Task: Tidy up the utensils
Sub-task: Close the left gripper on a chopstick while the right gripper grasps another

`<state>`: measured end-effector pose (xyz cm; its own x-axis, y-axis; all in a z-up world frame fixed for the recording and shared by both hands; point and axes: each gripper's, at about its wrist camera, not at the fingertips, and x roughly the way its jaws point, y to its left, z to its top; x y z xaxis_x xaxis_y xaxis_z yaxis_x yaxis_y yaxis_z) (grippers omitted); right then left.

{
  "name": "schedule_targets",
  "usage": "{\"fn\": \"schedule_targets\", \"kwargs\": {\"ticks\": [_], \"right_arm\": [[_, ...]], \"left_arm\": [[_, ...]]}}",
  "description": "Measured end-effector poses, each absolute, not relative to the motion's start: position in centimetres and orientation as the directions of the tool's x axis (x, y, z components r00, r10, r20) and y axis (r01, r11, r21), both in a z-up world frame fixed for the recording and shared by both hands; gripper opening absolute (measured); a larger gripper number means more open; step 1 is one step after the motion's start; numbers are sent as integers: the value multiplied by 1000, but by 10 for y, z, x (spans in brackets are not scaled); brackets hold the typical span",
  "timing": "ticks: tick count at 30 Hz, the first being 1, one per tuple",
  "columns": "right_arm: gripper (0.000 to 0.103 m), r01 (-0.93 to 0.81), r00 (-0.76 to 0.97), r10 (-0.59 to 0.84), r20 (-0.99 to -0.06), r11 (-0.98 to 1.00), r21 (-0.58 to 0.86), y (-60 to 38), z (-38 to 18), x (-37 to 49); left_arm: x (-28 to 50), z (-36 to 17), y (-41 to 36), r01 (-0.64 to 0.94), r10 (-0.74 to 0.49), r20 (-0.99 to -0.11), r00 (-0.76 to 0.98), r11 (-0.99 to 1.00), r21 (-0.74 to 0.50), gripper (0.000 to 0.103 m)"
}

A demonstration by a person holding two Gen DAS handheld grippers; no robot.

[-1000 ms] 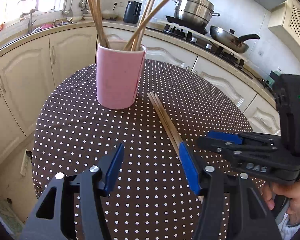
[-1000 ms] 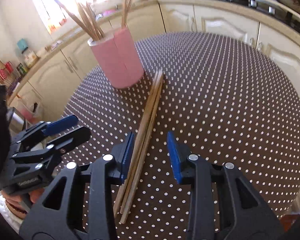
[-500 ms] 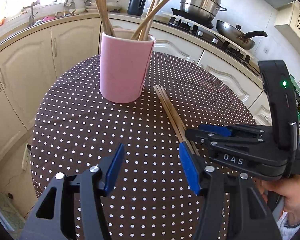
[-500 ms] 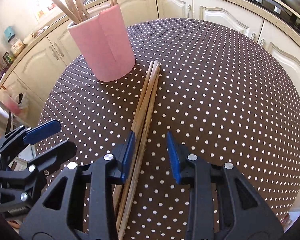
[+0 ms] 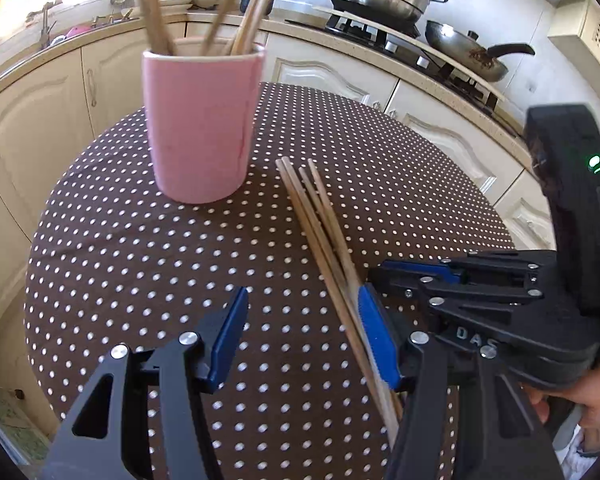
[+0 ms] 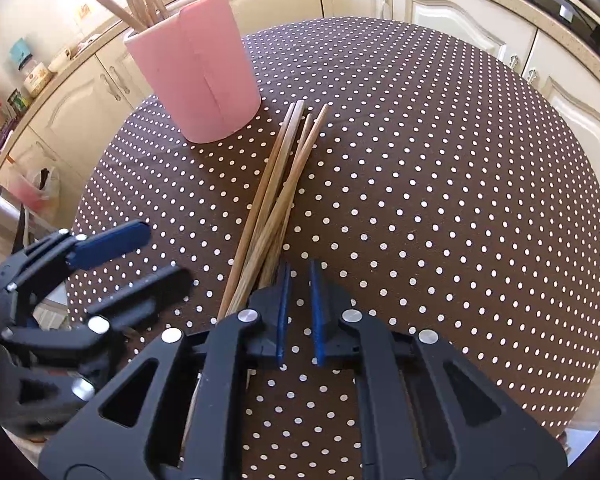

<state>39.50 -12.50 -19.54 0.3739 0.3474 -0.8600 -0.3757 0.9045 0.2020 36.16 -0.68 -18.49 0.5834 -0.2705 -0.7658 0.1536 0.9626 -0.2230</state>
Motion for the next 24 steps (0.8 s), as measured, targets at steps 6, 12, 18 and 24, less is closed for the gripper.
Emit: {"fn": "schedule_targets", "kwargs": {"ticks": [6, 12, 18, 24], "right_arm": [[12, -332, 400, 385, -831, 907, 260, -155, -192, 406], [12, -335, 393, 406, -825, 899, 282, -165, -191, 410], [12, -363, 377, 420, -825, 887, 286, -149, -190, 398], [12, -388, 347, 407, -845, 883, 266, -127, -190, 400]], "left_arm": [[377, -188, -27, 186, -285, -789, 545, 958, -217, 56], [391, -197, -38, 193, -299, -815, 497, 953, -232, 20], [389, -202, -28, 172, -350, -802, 484, 937, -305, 6], [375, -200, -7, 159, -364, -785, 501, 931, -330, 5]]}}
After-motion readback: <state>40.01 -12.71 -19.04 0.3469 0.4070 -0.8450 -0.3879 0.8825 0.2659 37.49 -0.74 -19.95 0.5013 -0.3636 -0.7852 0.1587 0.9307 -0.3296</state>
